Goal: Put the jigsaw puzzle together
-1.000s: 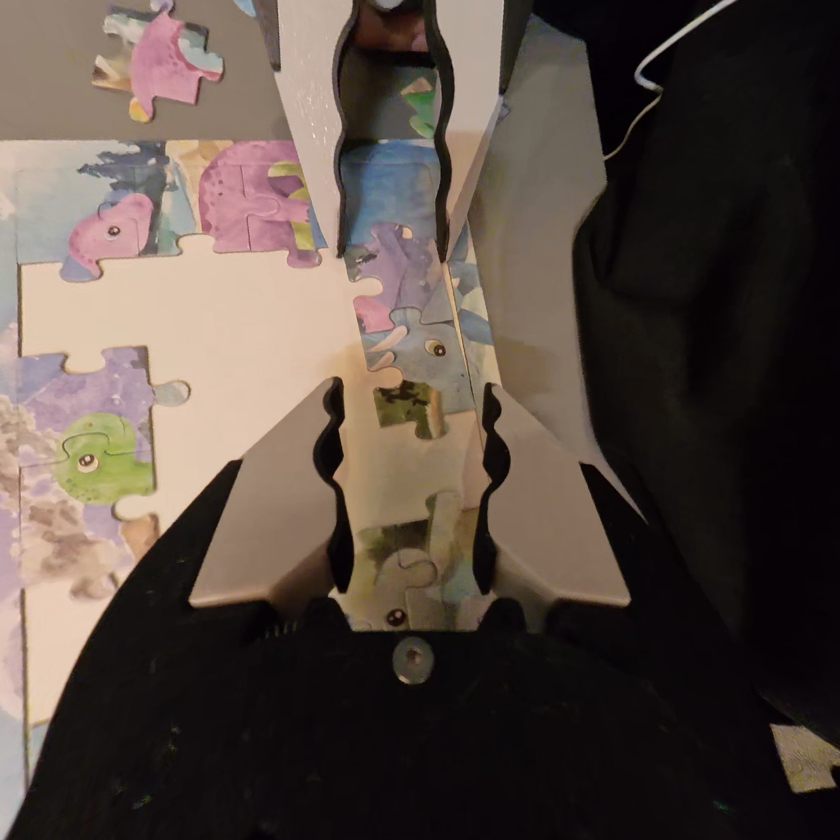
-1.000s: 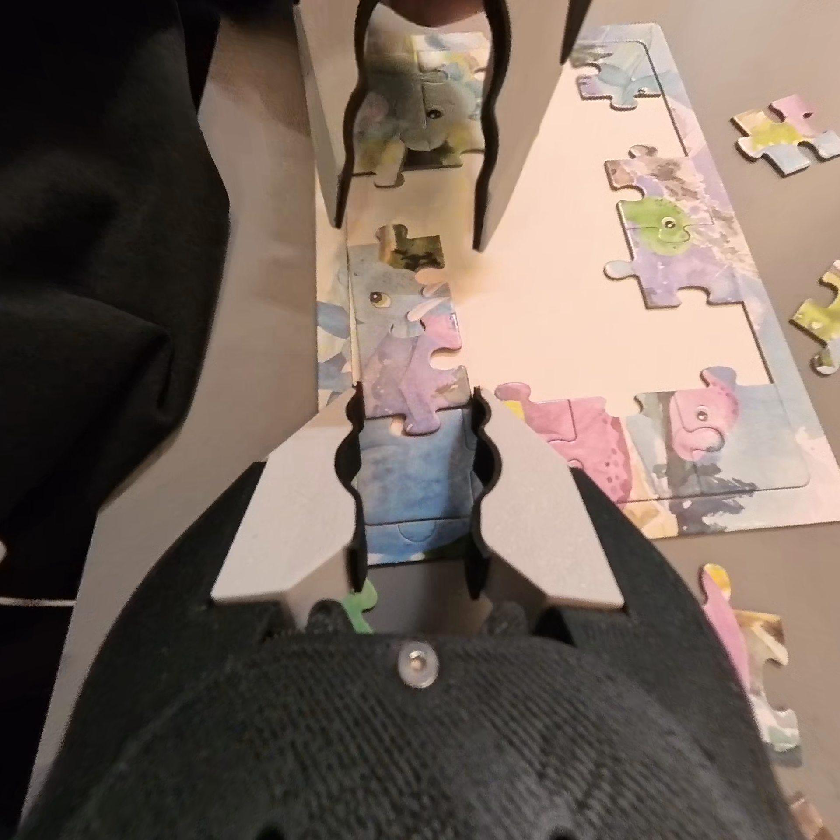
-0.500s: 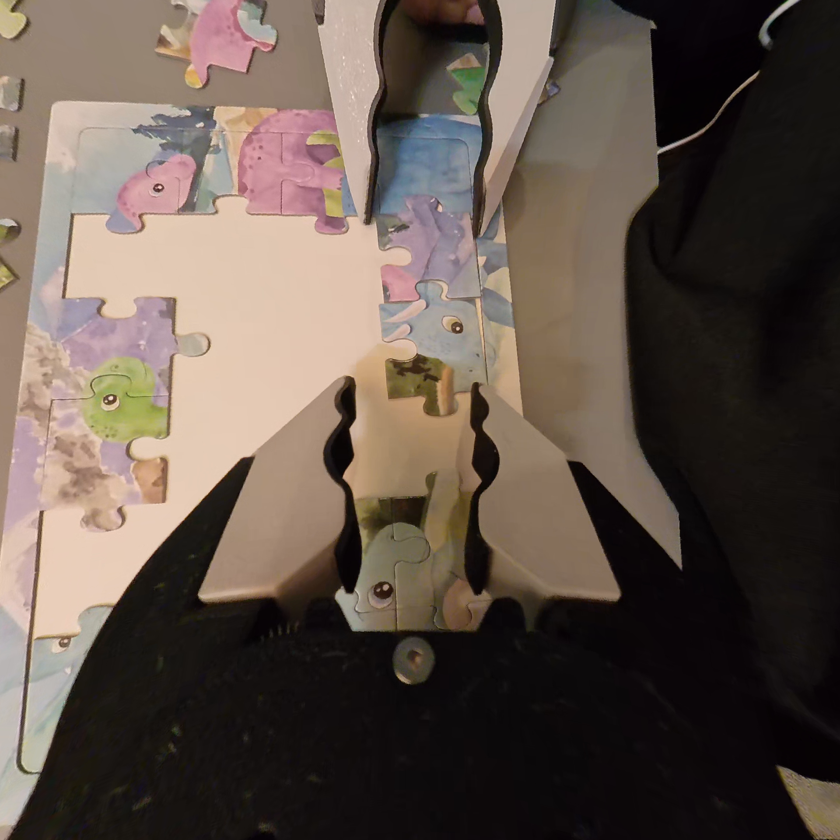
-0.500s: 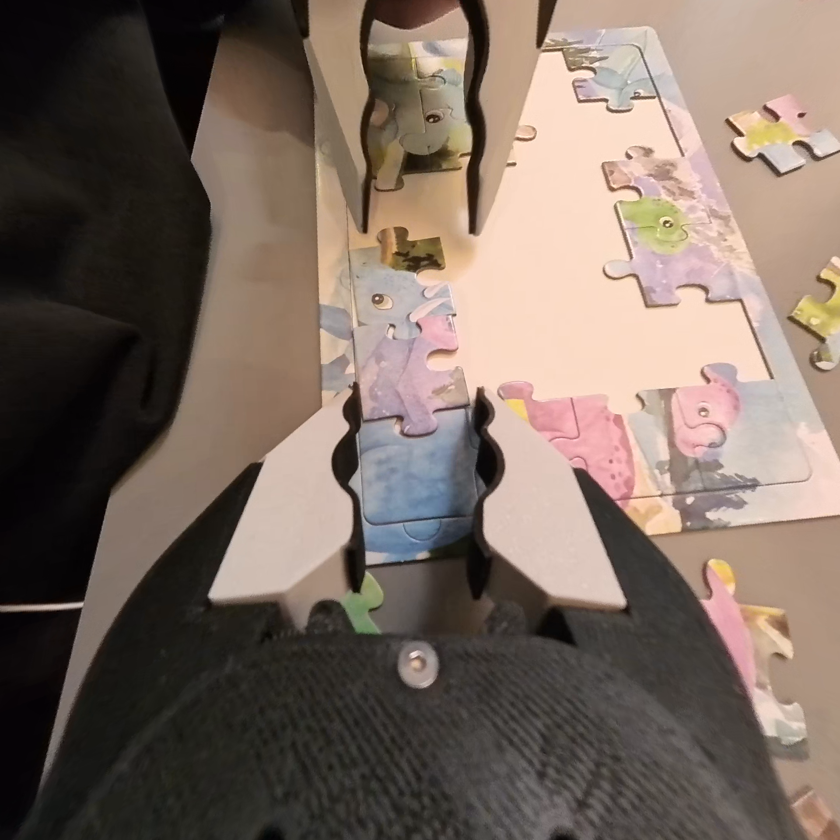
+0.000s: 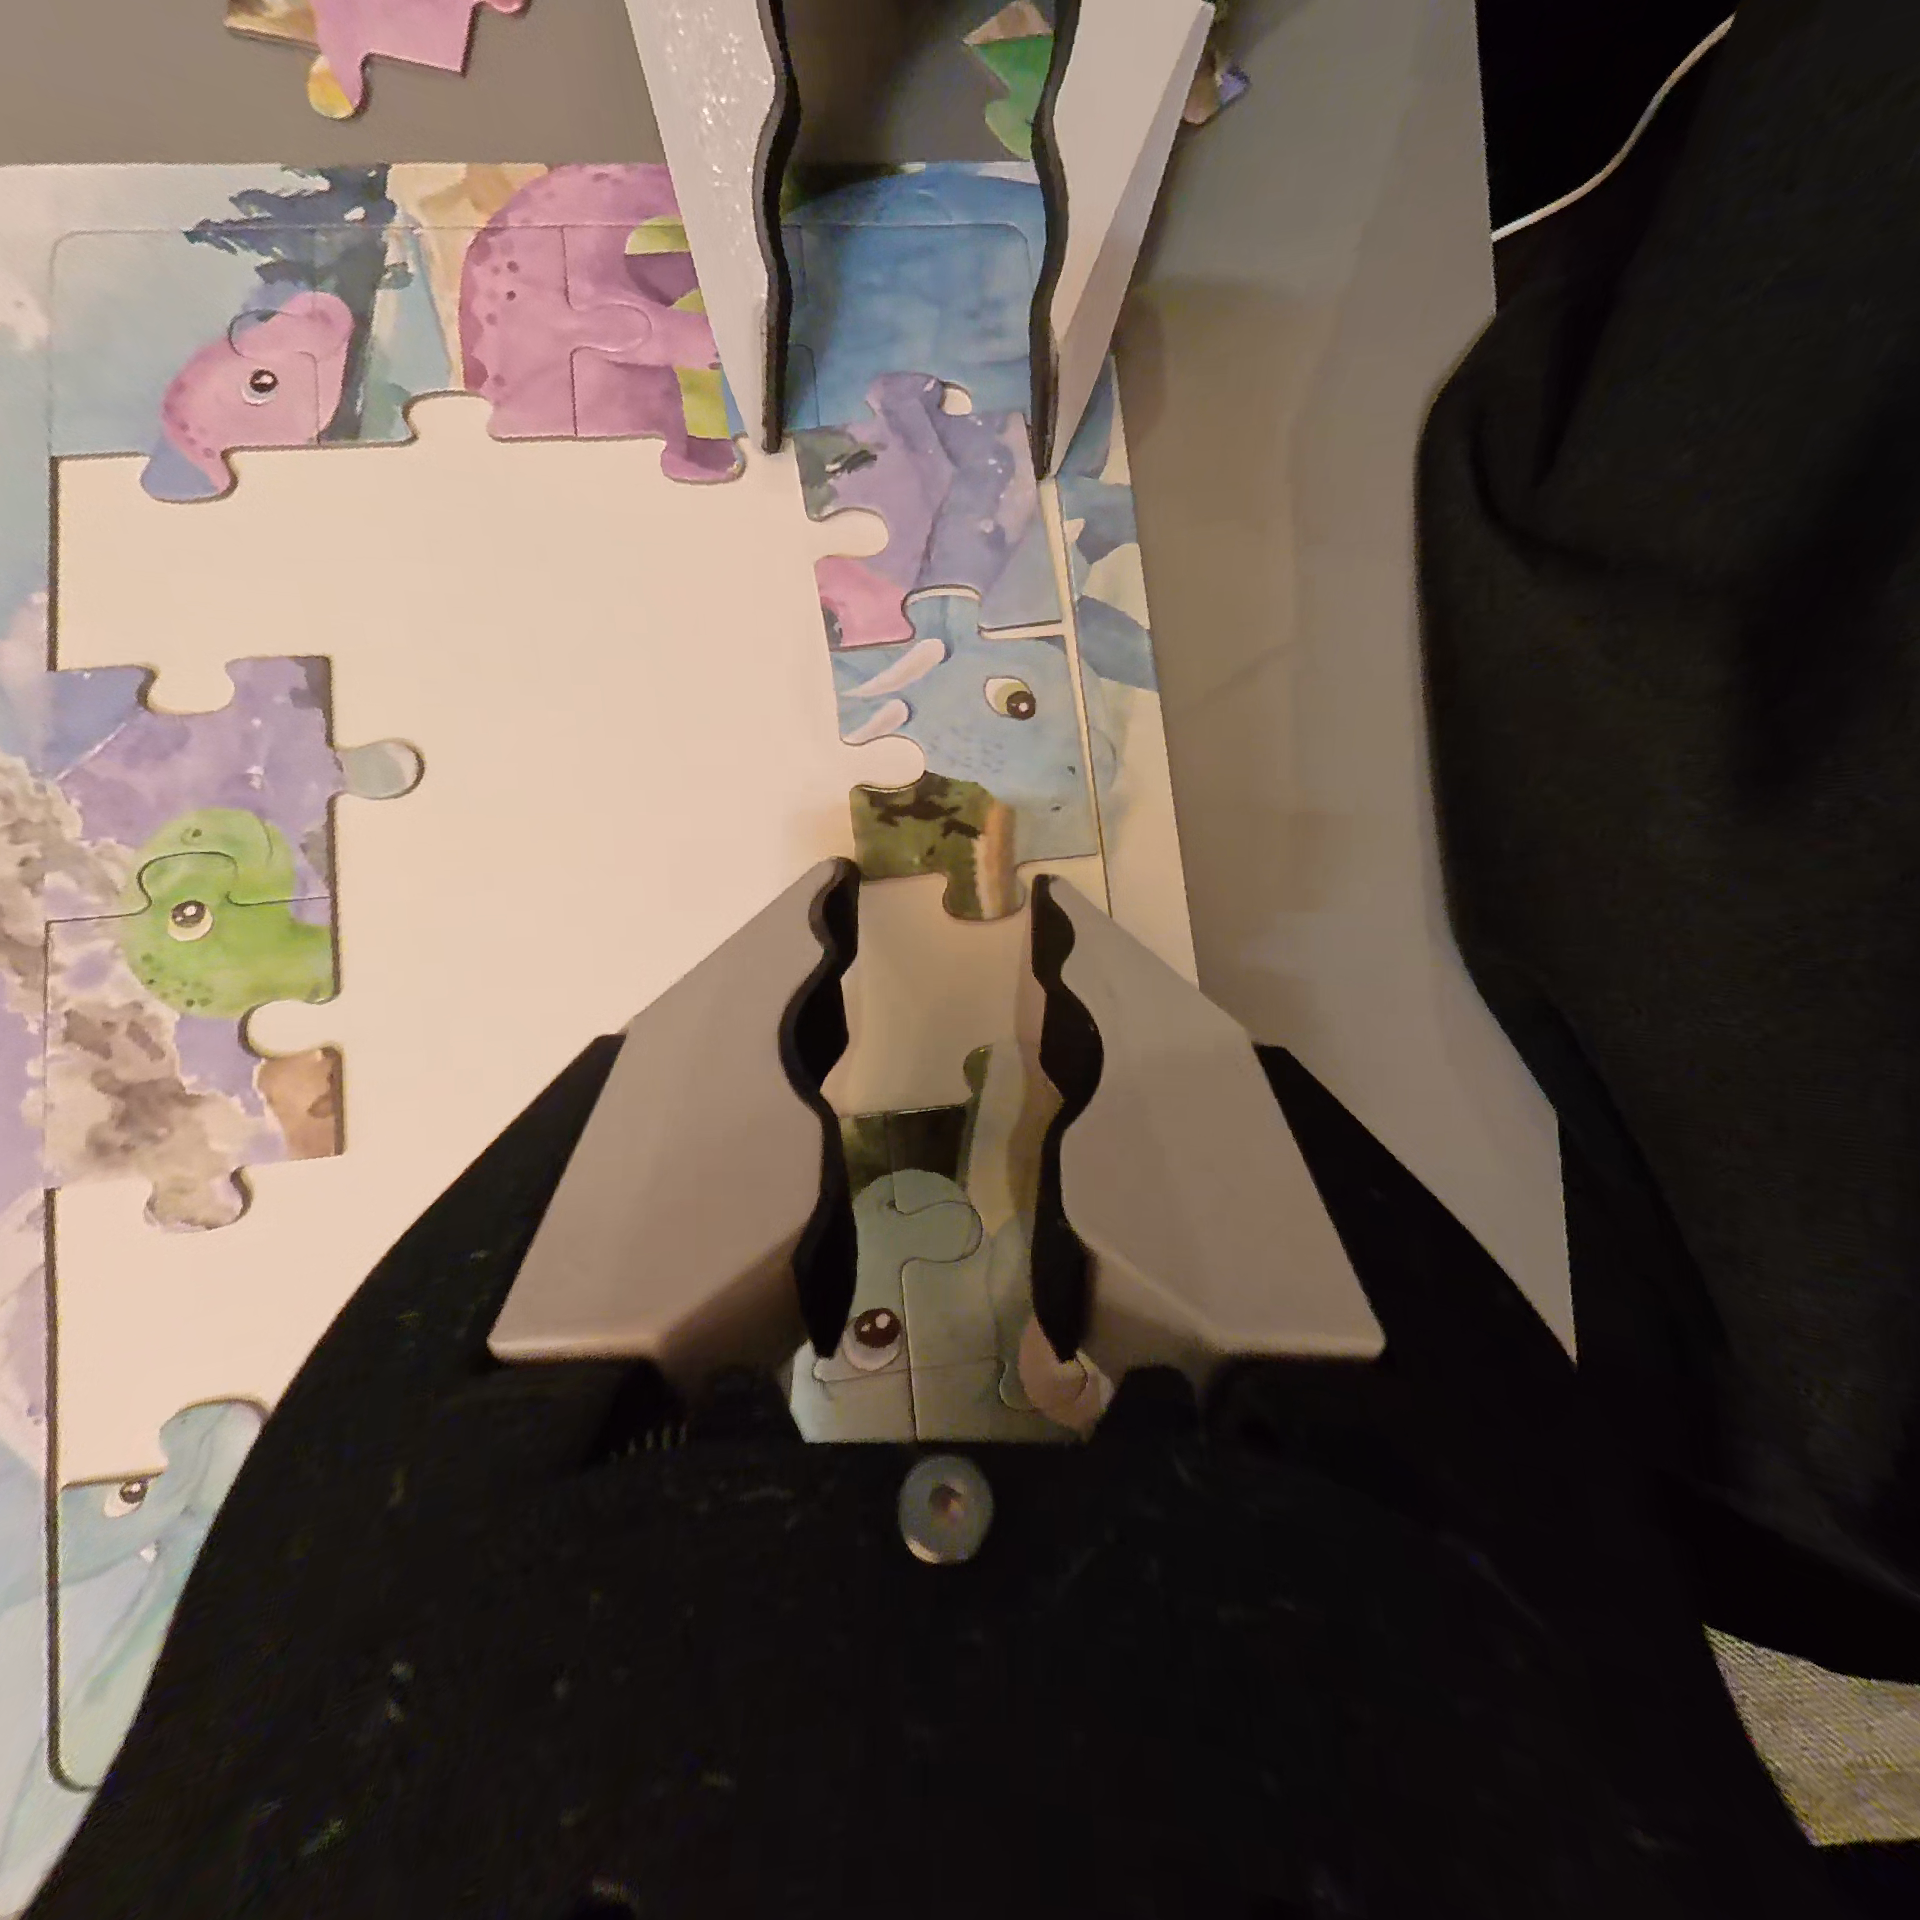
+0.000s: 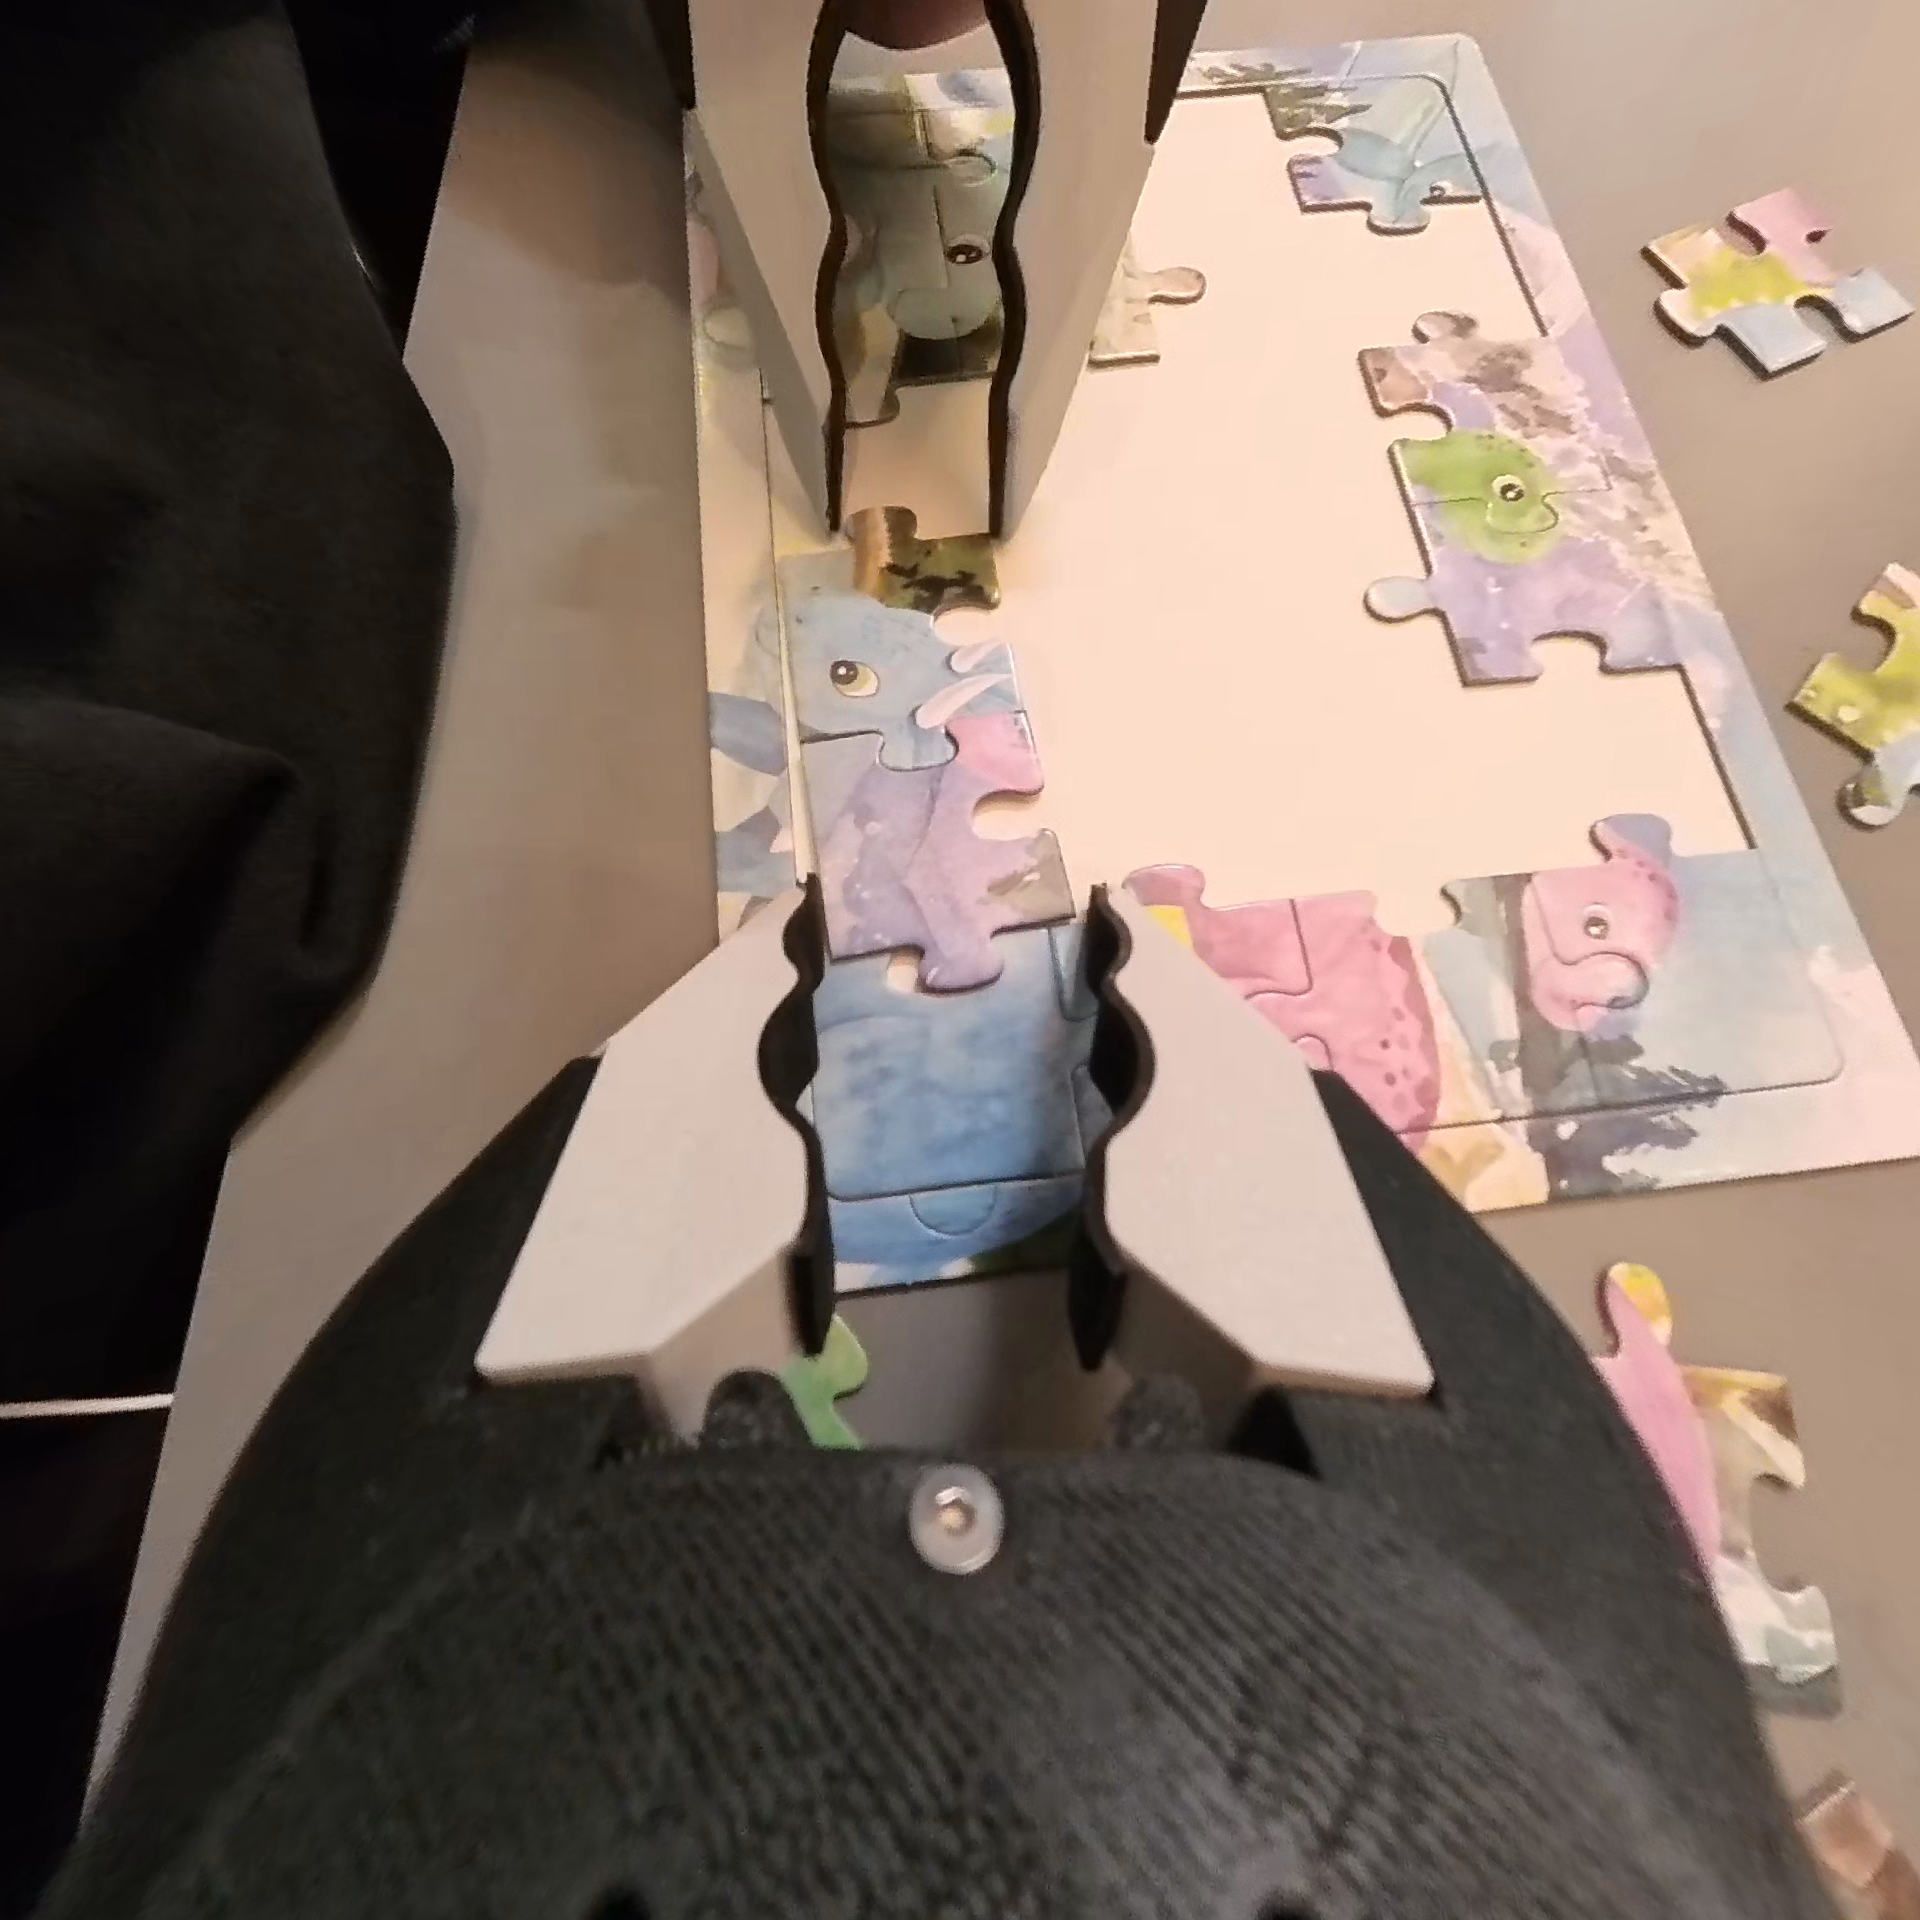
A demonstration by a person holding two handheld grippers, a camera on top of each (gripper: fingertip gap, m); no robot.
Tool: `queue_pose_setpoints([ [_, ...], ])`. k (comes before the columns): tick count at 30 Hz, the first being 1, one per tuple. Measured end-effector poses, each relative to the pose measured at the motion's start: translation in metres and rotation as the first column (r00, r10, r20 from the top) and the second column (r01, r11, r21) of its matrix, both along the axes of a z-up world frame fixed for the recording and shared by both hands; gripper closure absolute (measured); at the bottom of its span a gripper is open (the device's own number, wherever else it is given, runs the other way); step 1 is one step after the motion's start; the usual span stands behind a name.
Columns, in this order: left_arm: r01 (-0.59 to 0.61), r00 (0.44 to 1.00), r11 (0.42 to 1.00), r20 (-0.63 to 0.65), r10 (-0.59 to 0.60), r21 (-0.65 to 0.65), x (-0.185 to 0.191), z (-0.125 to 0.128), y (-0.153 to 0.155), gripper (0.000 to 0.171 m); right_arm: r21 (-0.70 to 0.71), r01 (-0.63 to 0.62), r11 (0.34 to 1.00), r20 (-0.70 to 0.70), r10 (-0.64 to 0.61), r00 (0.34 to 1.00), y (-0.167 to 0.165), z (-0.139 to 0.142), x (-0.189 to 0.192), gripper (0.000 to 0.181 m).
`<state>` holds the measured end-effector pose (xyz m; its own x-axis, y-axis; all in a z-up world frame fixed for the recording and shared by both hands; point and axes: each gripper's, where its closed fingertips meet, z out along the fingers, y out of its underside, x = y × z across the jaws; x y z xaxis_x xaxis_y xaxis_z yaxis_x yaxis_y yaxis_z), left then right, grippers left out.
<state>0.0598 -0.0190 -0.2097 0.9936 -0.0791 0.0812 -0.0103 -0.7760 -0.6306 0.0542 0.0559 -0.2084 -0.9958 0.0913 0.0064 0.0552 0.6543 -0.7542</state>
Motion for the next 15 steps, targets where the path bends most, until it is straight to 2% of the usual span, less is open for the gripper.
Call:
queue_pose_setpoints([
  [10, 0.016, 0.999, 1.0, 0.03, -0.016, 0.0, 0.0022, 0.0011, -0.0027, 0.141, -0.003, -0.009, 1.0, -0.004, 0.009, 1.0, -0.0001, 0.0005, 0.0016, 0.134],
  [15, 0.006, 1.0, 1.0, 0.021, -0.006, -0.018, -0.0008, 0.0013, -0.0041, 0.141, -0.02, -0.009, 1.0, 0.049, 0.01, 0.999, -0.0008, 0.0025, 0.0053, 0.129],
])
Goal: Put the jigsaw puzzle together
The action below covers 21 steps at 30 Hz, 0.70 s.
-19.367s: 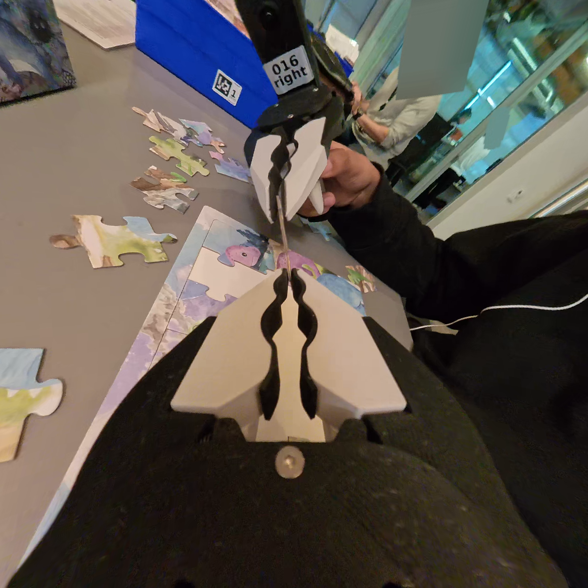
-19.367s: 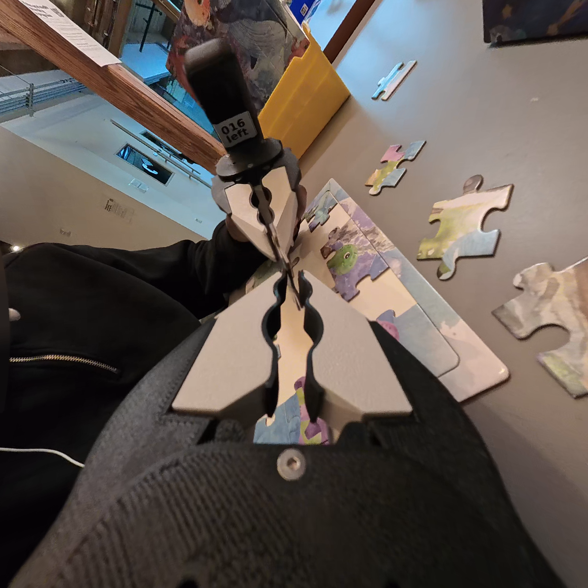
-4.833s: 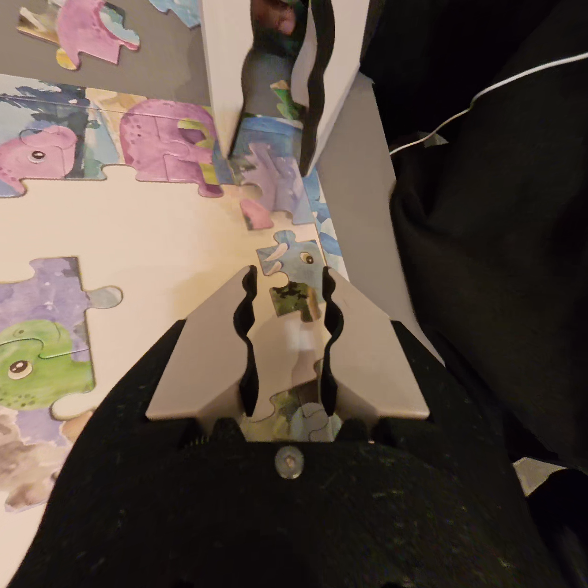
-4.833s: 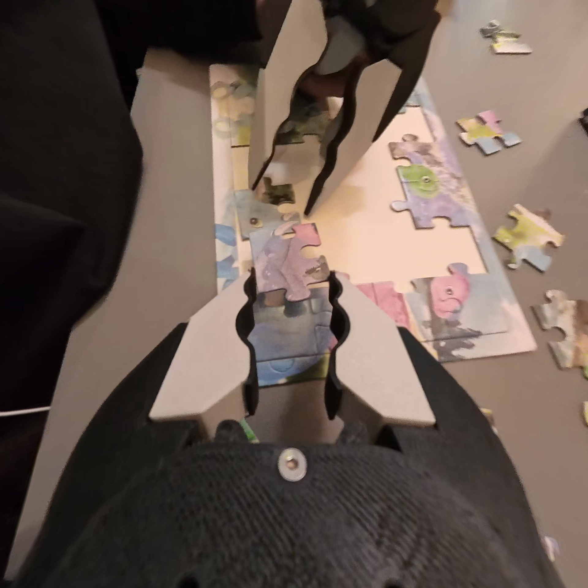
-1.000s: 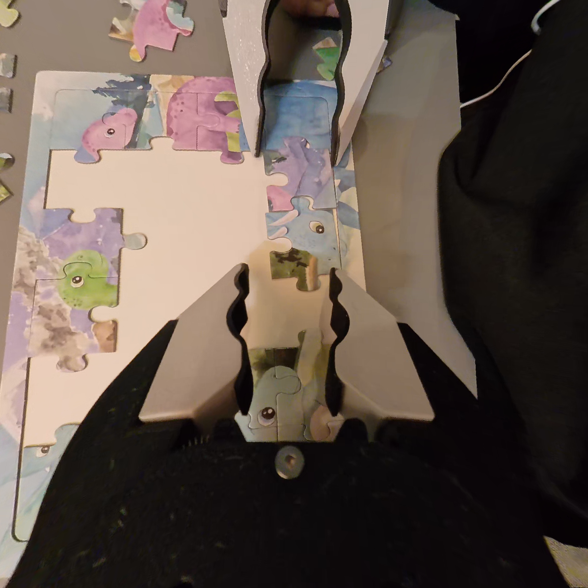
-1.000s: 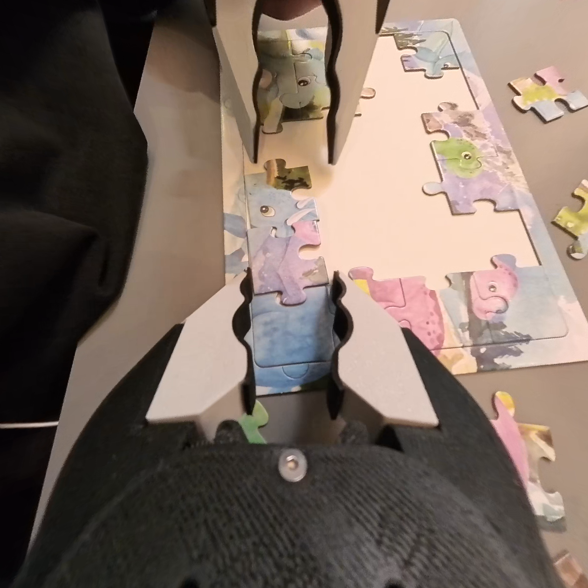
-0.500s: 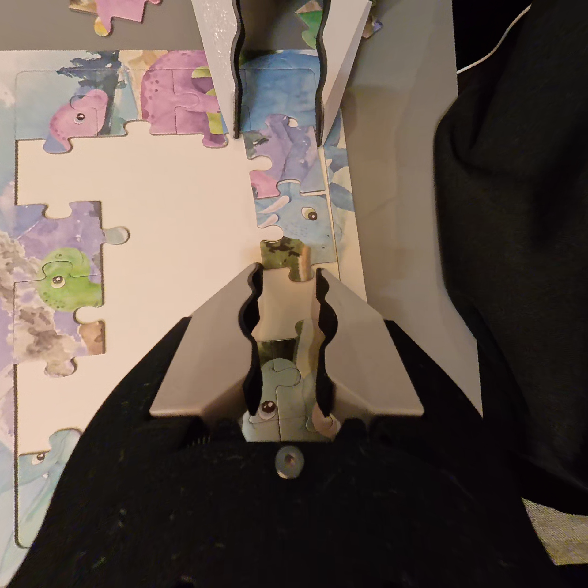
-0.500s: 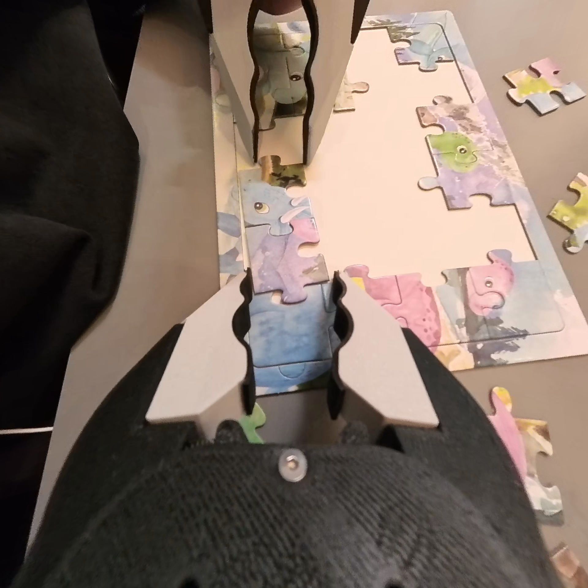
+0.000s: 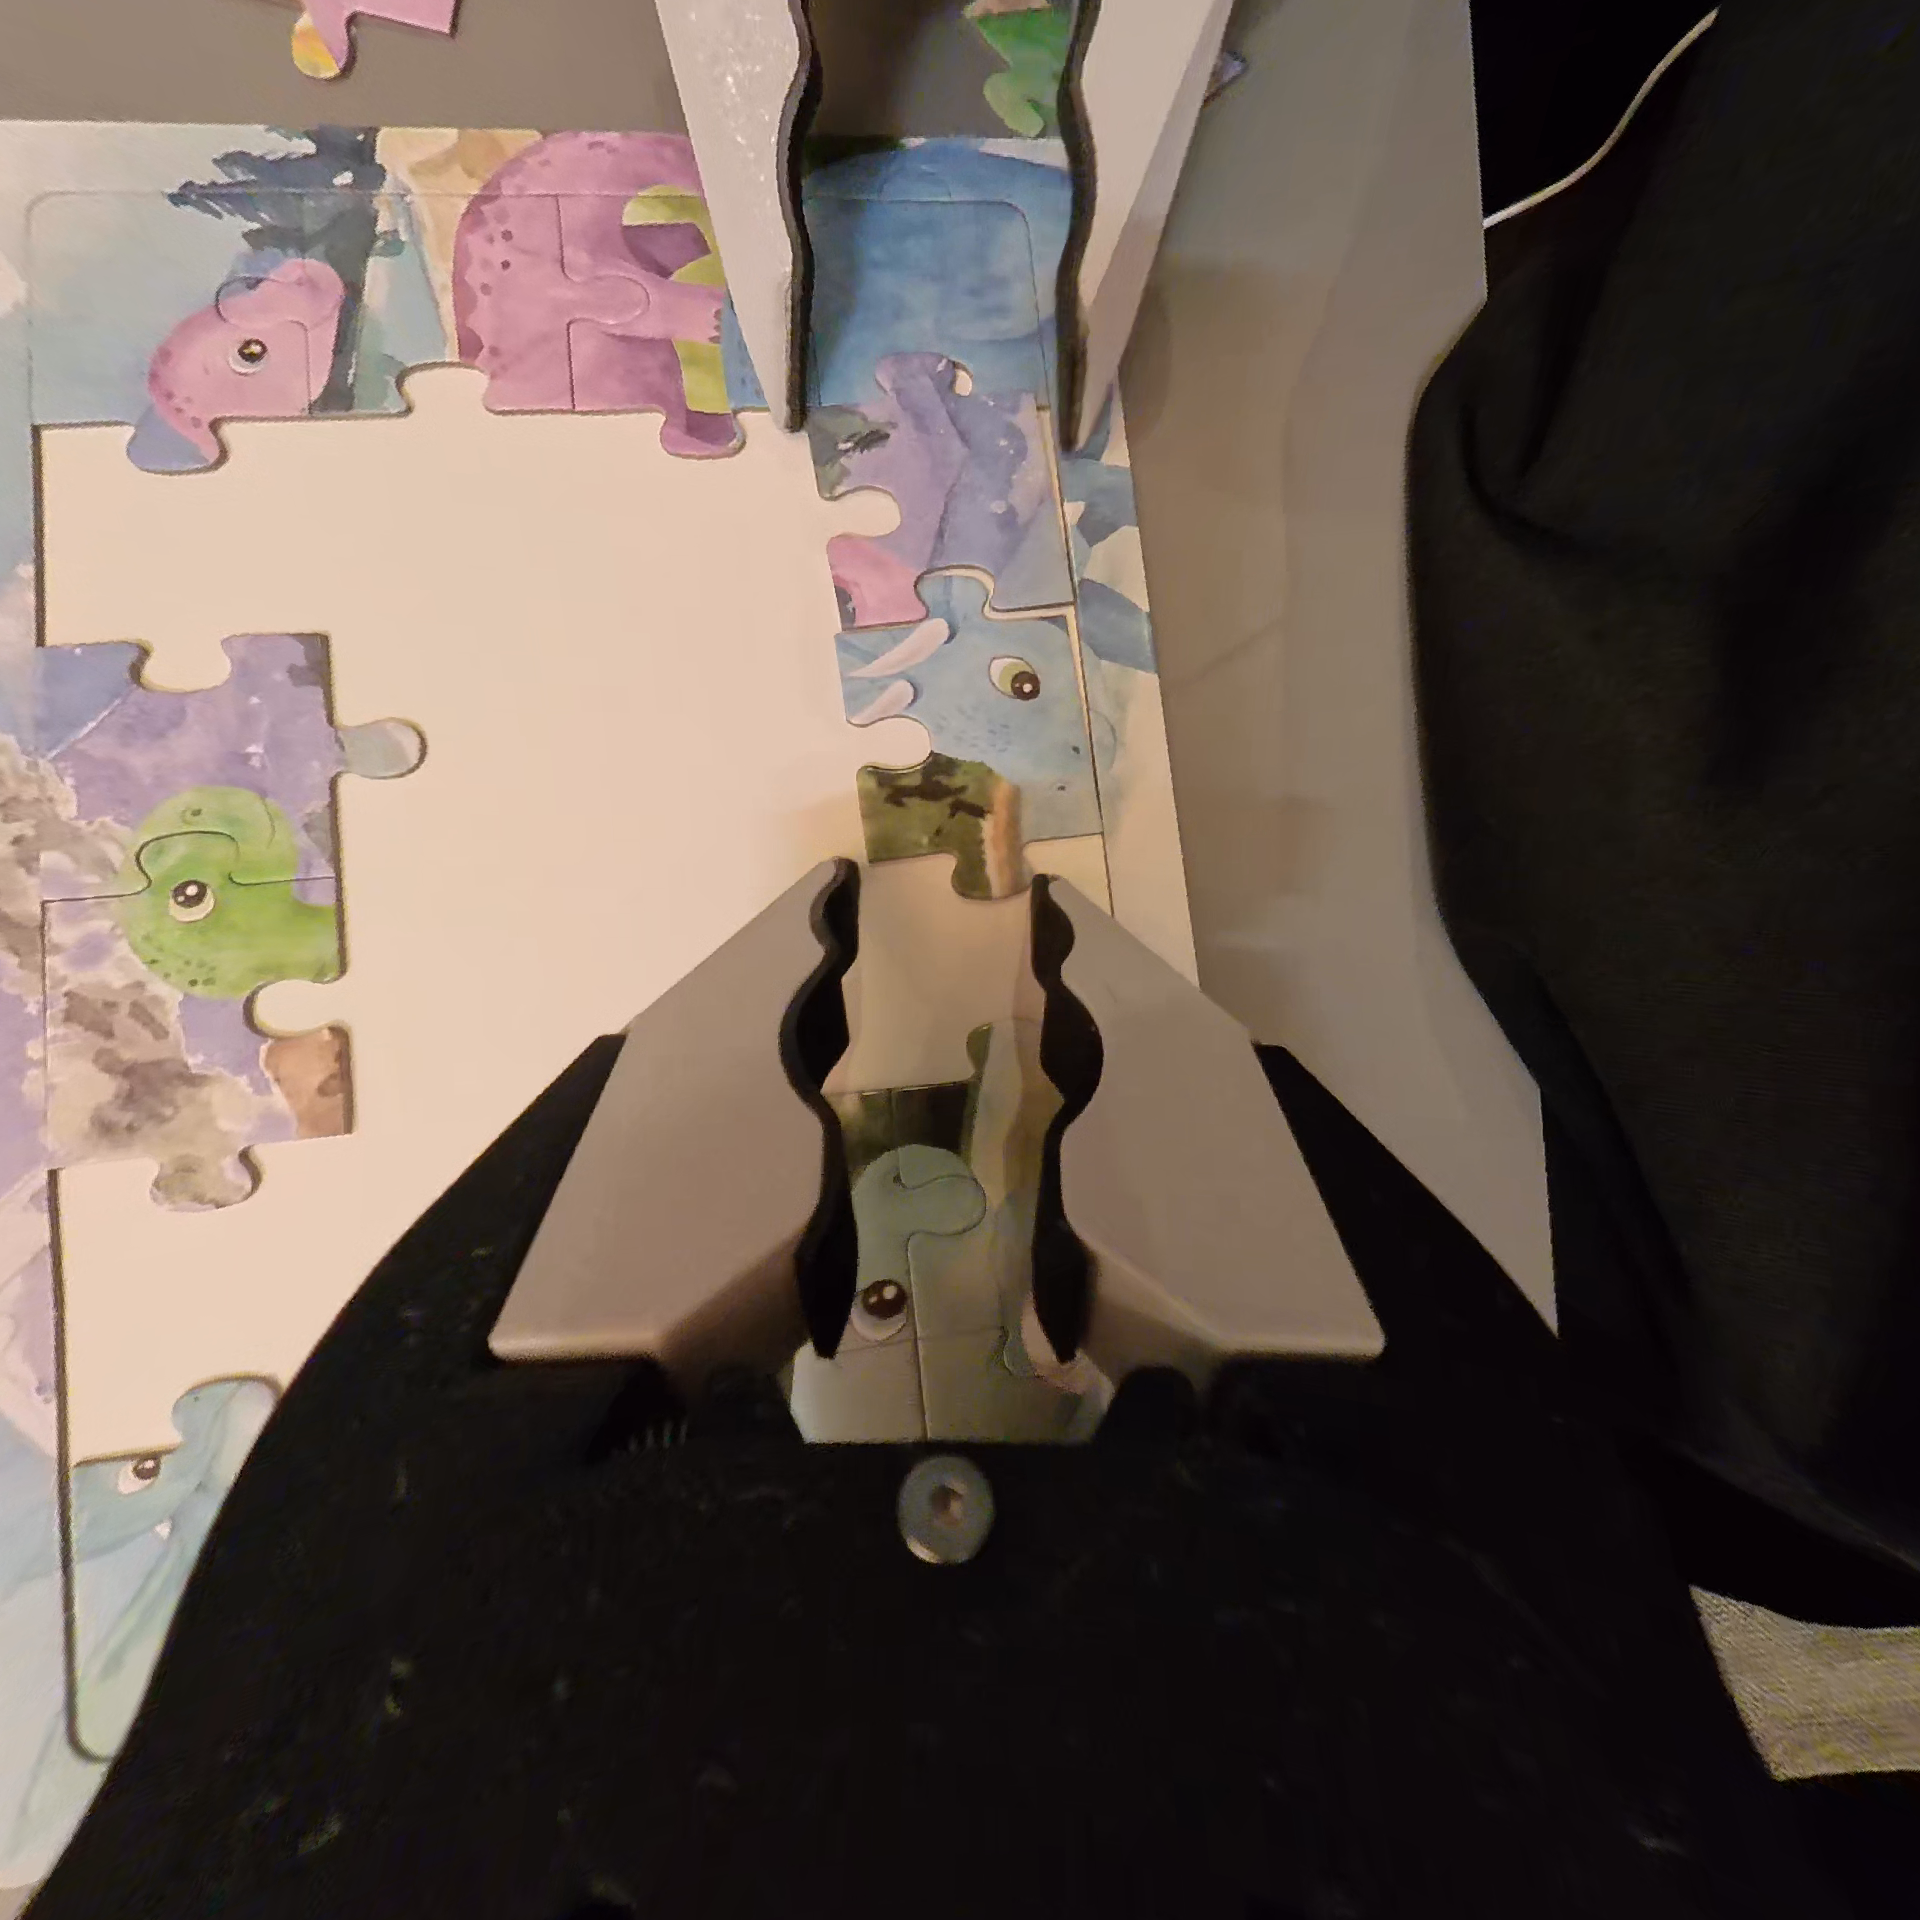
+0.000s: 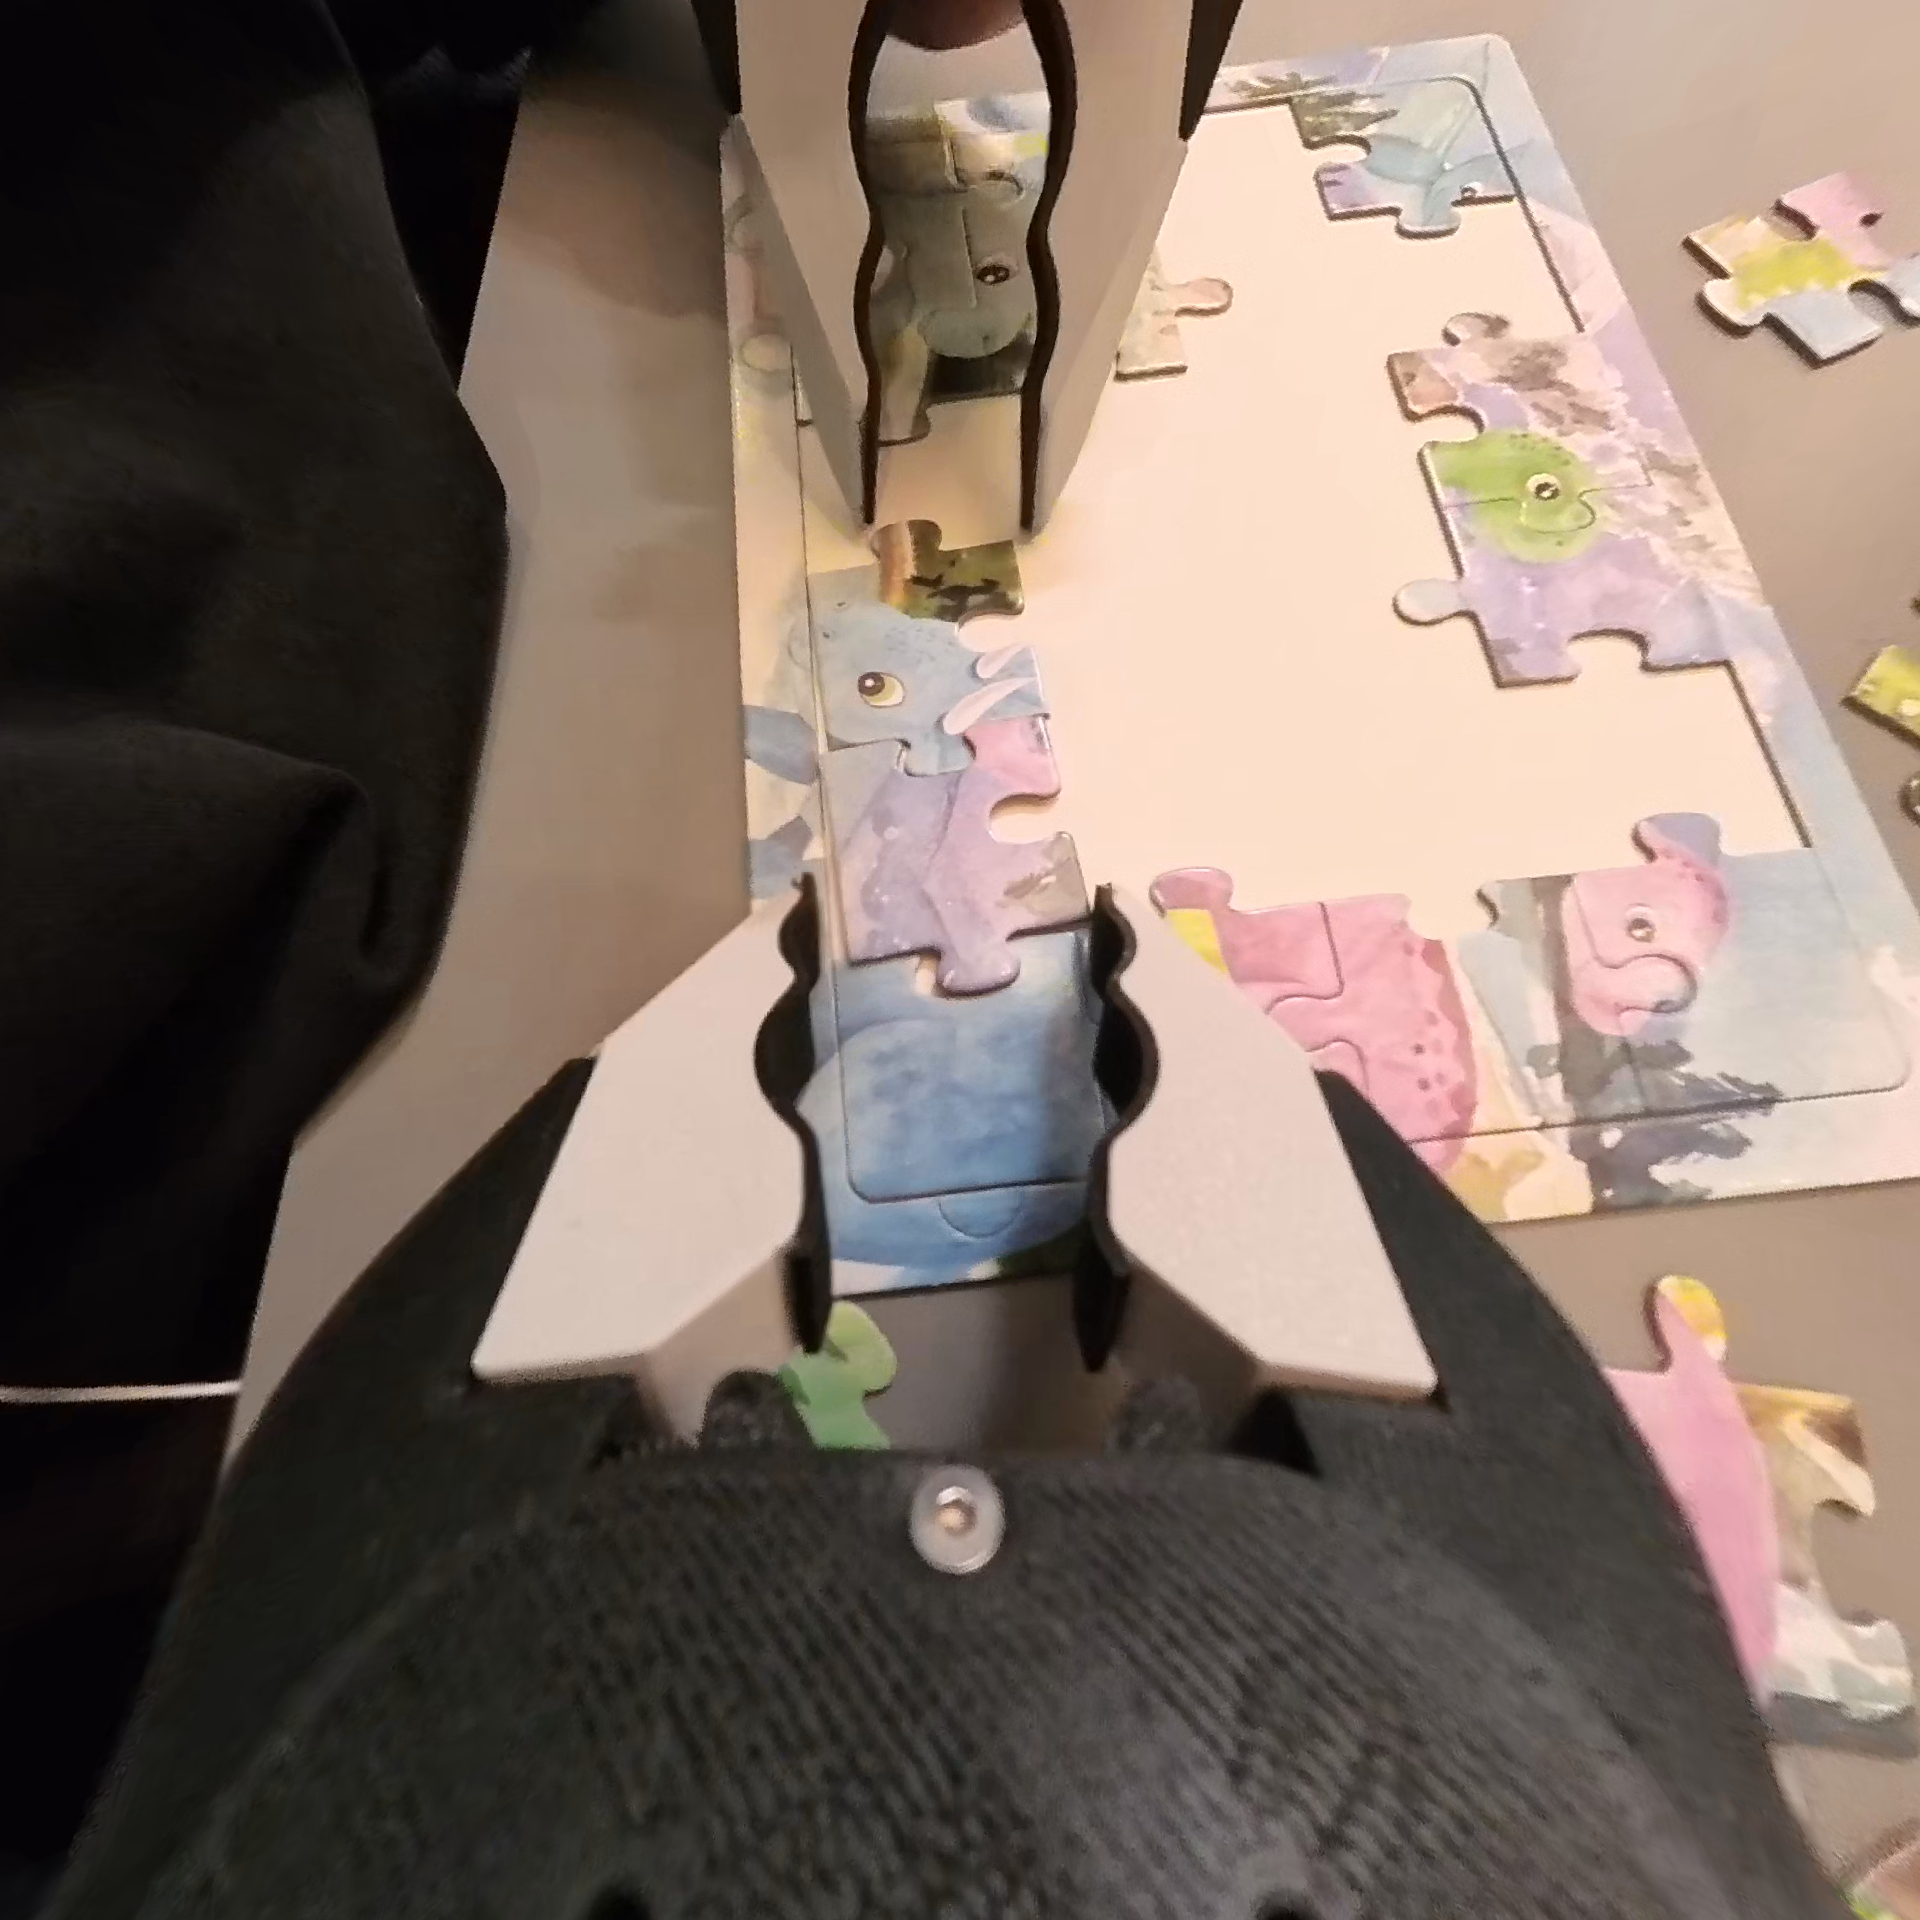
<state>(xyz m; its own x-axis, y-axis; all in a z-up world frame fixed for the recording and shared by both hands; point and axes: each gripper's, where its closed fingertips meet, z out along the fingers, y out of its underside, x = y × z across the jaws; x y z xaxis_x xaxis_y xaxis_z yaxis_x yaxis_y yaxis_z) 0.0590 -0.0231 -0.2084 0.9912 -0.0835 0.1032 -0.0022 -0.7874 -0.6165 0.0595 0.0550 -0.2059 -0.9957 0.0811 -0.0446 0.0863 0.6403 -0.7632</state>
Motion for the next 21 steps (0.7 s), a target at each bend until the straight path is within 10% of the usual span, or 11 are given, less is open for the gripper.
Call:
queue_pose_setpoints([
  [21, 0.052, 0.999, 0.999, -0.005, -0.052, 0.015, -0.0004, -0.0014, 0.0065, 0.138, -0.028, 0.004, 1.0, 0.017, -0.004, 1.0, -0.0023, 0.0046, -0.001, 0.122],
])
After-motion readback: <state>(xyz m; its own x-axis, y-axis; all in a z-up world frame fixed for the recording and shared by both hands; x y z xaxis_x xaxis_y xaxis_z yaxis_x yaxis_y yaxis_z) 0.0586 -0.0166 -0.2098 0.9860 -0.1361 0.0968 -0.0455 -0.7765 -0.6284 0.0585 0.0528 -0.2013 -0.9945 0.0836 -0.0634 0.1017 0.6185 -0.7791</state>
